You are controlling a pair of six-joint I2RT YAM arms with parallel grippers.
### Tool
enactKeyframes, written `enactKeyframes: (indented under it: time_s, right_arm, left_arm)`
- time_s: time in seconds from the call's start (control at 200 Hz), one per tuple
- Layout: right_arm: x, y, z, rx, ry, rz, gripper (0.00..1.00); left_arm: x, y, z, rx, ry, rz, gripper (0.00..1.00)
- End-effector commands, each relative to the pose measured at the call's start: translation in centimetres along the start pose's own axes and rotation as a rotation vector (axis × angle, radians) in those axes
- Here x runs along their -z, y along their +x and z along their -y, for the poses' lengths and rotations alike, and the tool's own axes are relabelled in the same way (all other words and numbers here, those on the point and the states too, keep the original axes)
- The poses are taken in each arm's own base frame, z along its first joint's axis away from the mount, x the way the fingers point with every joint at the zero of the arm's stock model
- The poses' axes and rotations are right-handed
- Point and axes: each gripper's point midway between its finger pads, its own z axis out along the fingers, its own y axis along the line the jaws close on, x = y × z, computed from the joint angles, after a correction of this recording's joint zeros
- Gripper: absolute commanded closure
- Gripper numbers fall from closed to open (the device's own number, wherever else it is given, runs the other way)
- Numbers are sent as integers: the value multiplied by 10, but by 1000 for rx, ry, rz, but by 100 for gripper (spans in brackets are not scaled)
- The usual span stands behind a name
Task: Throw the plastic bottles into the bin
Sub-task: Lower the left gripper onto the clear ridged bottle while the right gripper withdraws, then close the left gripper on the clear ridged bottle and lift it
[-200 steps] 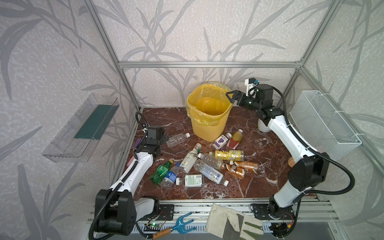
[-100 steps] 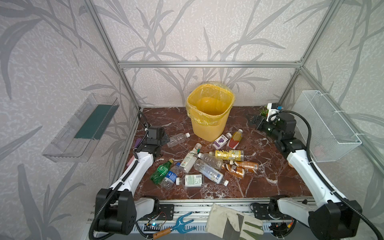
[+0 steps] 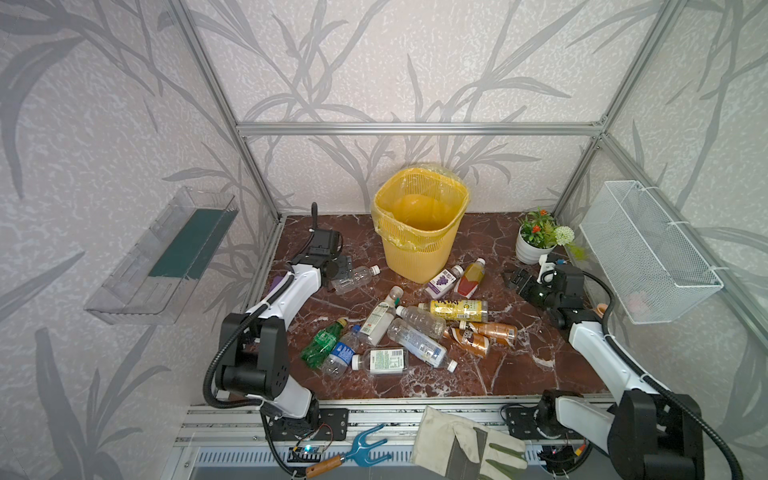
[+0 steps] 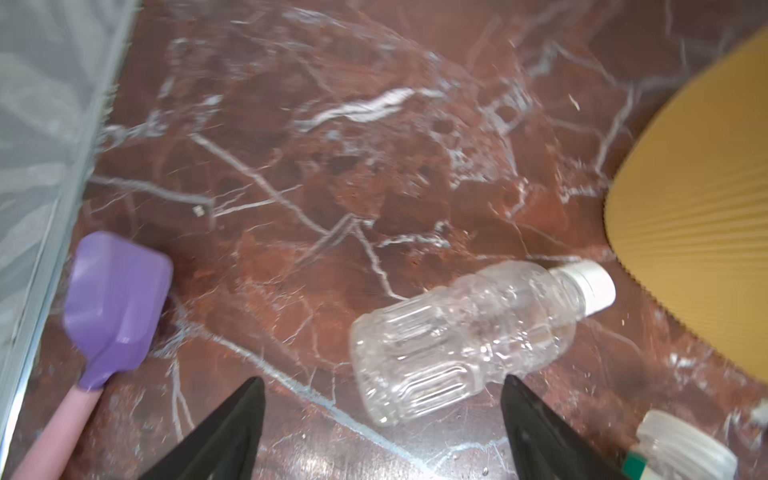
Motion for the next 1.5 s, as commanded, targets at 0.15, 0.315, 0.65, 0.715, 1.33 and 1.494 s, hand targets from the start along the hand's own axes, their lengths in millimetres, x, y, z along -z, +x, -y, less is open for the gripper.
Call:
enactKeyframes:
  time_s: [0.15,0.315,0.65,0.715,1.33,1.494]
  right_arm:
    - [5,-5,0,-14,-35,28,1]
    - [5,-3,8,-34,-27,30,1]
    - [6,-3,13,-56,-30,30,1]
    - [7,-4,14,-63,-30,31,1]
    - [3,0,21,-128,-53,16,1]
    - [4,2,17,-115,-67,4,1]
  left_arm:
    - [-14,21,25,-414,59,-194,18]
    - [-24,26,27,-542,79,-221,18]
    - [-52,36,41,-607,171,-311,17]
    - [-59,39,38,-597,161,-338,19]
    - [-24,4,35,-230,286,-174,44]
    - [10,-22,39,-119,348,-20,43]
